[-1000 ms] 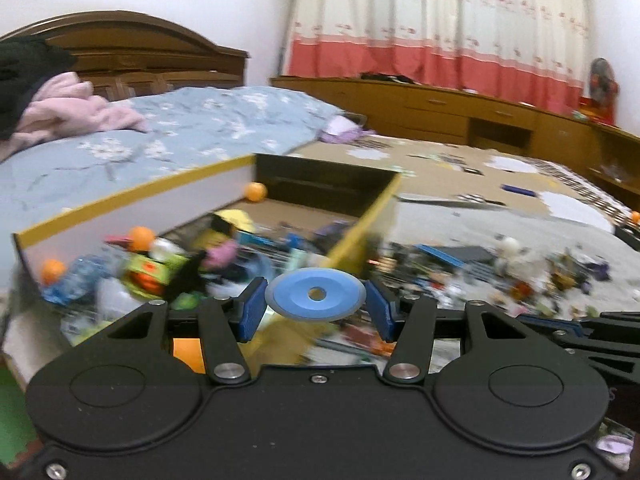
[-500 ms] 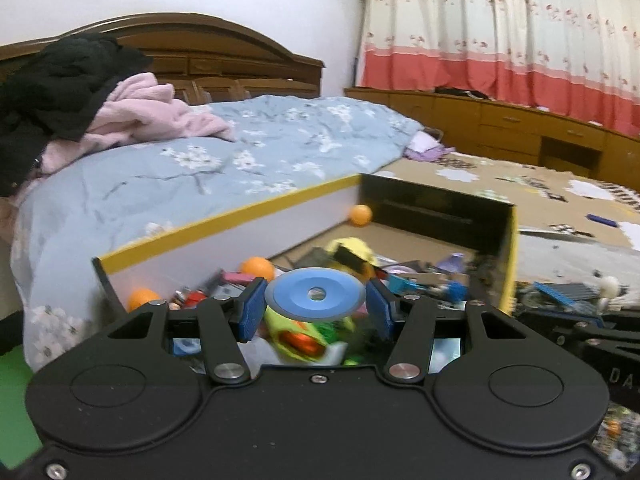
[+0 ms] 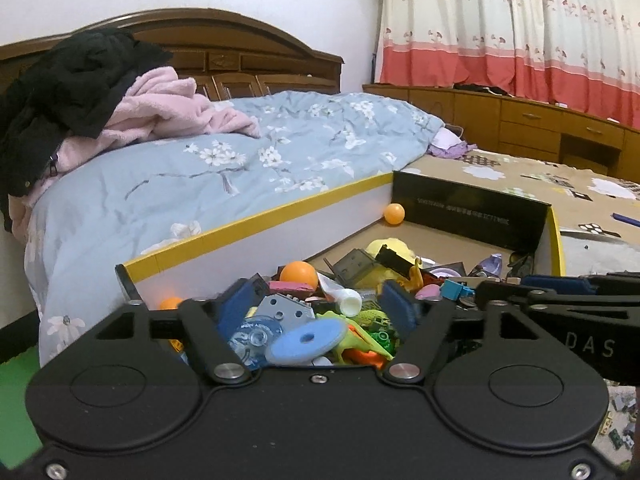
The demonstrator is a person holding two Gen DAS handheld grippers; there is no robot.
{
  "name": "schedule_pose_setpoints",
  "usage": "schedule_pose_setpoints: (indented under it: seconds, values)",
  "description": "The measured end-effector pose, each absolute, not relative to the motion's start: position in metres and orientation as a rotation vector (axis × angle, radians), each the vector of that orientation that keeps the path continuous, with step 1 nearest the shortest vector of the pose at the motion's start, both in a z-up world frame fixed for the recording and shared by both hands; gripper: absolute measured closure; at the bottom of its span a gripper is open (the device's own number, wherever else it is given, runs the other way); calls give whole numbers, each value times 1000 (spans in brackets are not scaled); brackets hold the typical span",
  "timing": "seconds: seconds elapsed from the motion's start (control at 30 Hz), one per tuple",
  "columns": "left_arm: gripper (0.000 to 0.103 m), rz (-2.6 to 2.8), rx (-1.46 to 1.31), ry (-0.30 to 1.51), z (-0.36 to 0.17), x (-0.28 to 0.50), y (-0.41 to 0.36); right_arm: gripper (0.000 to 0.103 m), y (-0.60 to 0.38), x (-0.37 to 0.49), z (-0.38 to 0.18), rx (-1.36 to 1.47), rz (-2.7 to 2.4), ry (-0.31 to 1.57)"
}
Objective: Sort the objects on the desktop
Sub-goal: 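Carry the blue disc and grey brick into the yellow box, opening both grippers, then move both open grippers back over the brick pile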
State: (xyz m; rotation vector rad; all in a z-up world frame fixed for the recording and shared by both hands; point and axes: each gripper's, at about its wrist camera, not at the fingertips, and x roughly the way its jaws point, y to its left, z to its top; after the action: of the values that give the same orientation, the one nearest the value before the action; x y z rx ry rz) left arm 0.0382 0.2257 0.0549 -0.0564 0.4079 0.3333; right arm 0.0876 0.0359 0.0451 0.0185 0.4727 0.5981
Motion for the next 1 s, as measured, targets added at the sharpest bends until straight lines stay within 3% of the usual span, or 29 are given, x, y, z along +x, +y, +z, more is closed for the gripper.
schedule_pose_setpoints:
  seconds: [0.37,1.0]
  values:
    - [12,289,-91,422,56,27,210,27,-2,67,49,79,575,458]
    - [6,35,-105,434,61,-8,115,19,-139,-22,23,77,342,476]
